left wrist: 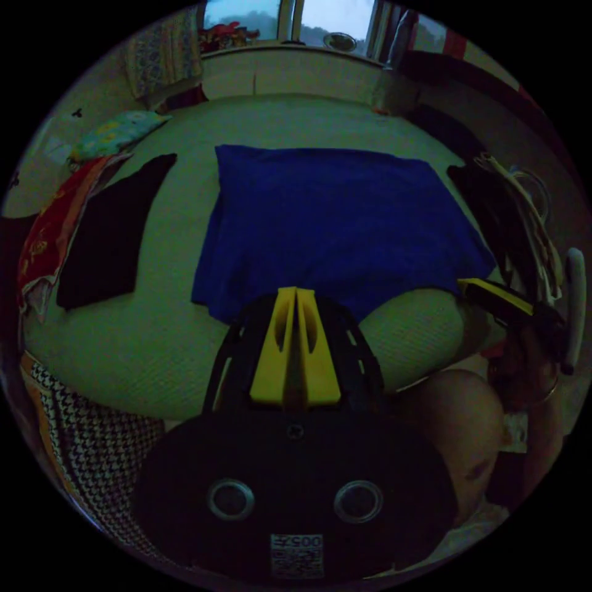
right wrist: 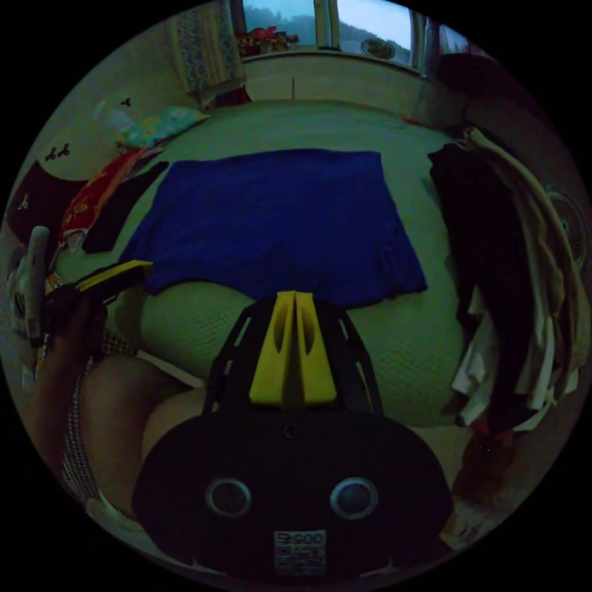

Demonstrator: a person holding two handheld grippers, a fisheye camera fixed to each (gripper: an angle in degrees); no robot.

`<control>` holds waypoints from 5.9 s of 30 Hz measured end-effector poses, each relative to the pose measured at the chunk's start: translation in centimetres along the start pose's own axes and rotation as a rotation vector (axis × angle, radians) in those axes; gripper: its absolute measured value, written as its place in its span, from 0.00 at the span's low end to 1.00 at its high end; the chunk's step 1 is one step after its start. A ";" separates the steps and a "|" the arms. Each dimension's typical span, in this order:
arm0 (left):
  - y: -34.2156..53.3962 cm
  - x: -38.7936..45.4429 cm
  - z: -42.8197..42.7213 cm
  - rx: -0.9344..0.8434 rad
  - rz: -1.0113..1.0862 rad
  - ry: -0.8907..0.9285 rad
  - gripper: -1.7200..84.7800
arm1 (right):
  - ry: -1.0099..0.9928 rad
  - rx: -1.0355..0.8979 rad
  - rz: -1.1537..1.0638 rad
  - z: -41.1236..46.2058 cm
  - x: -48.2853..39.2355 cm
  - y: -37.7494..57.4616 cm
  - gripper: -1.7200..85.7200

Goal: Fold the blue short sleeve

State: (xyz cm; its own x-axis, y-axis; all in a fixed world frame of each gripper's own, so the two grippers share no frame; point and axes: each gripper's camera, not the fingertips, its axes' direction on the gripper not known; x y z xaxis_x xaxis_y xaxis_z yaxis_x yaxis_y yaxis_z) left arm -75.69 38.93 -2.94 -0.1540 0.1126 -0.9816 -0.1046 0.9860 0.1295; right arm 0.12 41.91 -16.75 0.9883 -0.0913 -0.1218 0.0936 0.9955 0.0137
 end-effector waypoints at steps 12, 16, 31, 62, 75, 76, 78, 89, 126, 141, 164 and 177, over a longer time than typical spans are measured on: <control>-1.7 16.8 0.7 -0.026 0.085 -0.123 0.02 | -0.015 0.023 -0.032 -1.2 -0.9 -0.5 0.01; -2.6 22.6 0.9 -0.048 0.091 -0.152 0.02 | -0.039 0.003 -0.017 -1.7 -0.2 -1.3 0.01; -7.0 43.8 -0.4 -0.096 0.303 -0.357 0.02 | -0.039 -0.031 -0.129 -5.0 3.7 -4.1 0.01; -14.2 84.0 2.2 0.162 0.448 0.362 0.16 | 0.042 0.242 0.240 -9.6 32.5 -20.3 0.01; -13.3 94.7 4.5 0.149 0.419 0.316 0.21 | 0.051 0.218 0.193 -3.0 39.4 -24.1 0.01; -13.1 95.6 4.7 0.148 0.415 0.318 0.21 | 0.072 0.205 0.196 -2.3 40.1 -24.6 0.00; -12.9 96.8 5.0 0.147 0.424 0.310 0.21 | 0.079 0.201 0.209 -1.4 41.4 -25.2 0.00; -12.0 101.4 6.2 0.171 0.421 0.230 0.21 | -0.001 0.176 0.238 4.7 47.8 -28.8 0.01; -11.9 93.3 0.3 0.196 0.402 0.291 0.09 | -0.046 0.019 0.168 25.1 52.0 -41.2 0.07; -11.5 84.5 -4.4 0.226 0.390 0.317 0.09 | -0.228 -0.004 0.226 31.7 51.9 -44.5 0.11; -10.4 69.0 -12.2 0.233 0.396 0.310 0.09 | -0.357 0.045 0.357 34.0 45.7 -48.2 0.09; -9.2 57.1 -17.8 0.254 0.374 0.291 0.09 | -0.372 0.030 0.372 31.5 37.3 -50.9 0.06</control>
State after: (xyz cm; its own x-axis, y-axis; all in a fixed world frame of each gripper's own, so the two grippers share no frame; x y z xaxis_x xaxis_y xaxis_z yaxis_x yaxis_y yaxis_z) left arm -100.95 34.07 -57.67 -0.4048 0.4589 -0.7909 0.2447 0.8878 0.3899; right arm 36.04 -12.96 9.29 0.9307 0.2597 0.2575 -0.2735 0.9617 0.0184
